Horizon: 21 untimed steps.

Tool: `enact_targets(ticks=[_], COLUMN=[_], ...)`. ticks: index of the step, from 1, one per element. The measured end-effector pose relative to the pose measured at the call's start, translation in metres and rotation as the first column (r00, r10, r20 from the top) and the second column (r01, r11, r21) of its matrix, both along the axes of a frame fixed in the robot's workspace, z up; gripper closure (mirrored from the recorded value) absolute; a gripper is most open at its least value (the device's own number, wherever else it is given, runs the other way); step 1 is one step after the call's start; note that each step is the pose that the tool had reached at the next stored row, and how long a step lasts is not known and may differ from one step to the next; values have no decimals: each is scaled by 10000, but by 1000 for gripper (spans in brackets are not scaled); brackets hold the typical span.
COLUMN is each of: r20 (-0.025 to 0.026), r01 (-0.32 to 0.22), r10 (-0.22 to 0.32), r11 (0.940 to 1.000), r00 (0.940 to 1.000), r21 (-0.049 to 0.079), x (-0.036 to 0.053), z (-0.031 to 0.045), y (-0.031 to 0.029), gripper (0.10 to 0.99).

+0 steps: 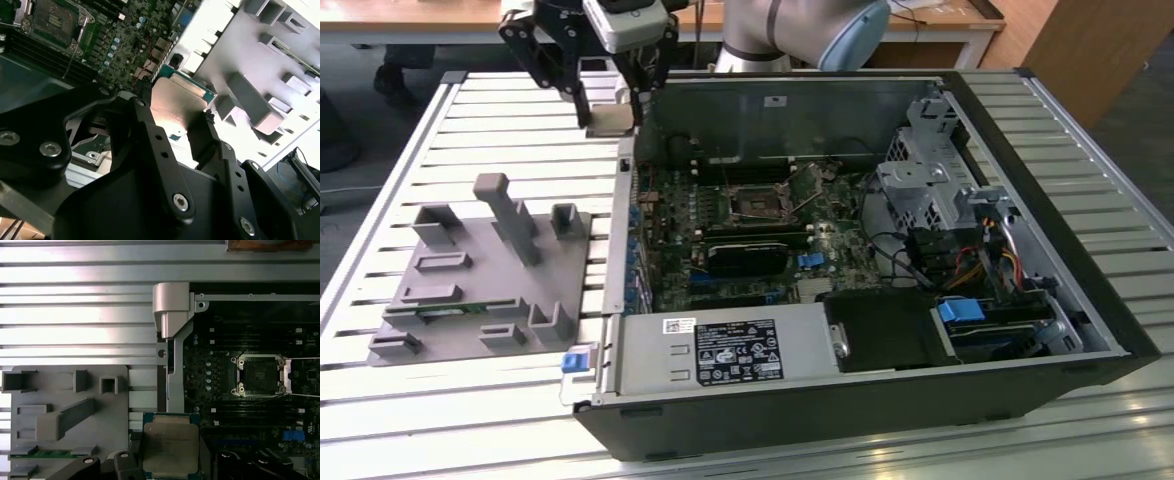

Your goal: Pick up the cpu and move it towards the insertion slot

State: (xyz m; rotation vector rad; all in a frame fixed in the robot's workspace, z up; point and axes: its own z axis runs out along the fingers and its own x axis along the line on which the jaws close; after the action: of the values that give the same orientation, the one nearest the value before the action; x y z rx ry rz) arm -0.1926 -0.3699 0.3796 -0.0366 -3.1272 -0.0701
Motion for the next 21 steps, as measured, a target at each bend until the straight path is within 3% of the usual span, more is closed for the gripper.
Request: enact_targets(ticks=[21], r20=[0], r01=[0], r10=[0], r11=[10000], r00=[10000], r21=[0], x=[227], z=[-5], y=[162], gripper=[553])
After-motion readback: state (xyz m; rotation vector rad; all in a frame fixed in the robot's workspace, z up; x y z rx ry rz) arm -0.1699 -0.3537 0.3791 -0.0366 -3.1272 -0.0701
